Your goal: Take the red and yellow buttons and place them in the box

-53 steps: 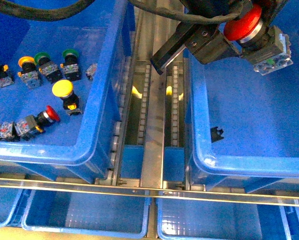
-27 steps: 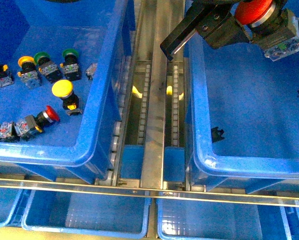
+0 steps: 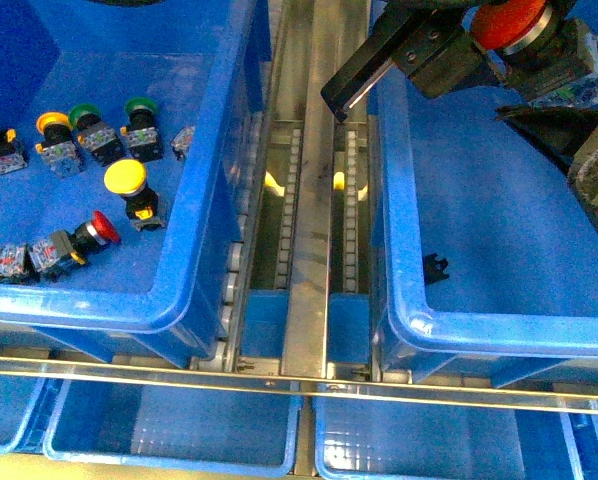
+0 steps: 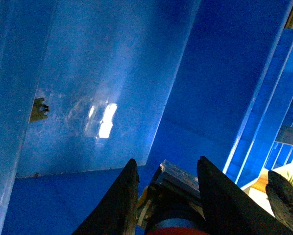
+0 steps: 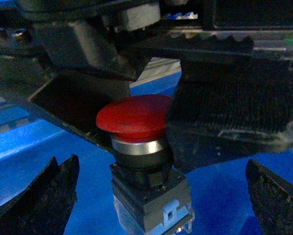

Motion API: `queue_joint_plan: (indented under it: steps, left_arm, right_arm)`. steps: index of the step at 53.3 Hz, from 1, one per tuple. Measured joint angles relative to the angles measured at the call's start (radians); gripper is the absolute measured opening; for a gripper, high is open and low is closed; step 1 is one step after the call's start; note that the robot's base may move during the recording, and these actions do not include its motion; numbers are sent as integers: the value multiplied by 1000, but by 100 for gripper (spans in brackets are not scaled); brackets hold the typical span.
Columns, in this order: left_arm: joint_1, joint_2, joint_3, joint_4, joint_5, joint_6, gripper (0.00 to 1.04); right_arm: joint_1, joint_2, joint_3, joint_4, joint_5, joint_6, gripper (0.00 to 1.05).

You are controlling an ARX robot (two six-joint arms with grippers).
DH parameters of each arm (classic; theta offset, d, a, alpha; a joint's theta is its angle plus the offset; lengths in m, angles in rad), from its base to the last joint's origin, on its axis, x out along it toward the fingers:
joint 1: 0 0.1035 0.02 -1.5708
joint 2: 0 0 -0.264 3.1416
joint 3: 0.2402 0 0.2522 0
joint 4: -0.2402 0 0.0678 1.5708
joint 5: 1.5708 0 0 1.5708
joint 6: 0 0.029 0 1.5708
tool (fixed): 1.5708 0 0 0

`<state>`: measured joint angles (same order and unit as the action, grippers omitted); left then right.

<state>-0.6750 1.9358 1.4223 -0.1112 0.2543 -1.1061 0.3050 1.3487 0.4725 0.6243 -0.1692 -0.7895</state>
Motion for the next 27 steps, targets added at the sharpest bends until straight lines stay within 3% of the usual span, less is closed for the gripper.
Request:
queue_joint_plan:
  steps: [27]
  left_arm:
    - [-1,0,0,0,-4,-1,31]
  right_arm:
    - [-11,95,17,40,-8,-19,98]
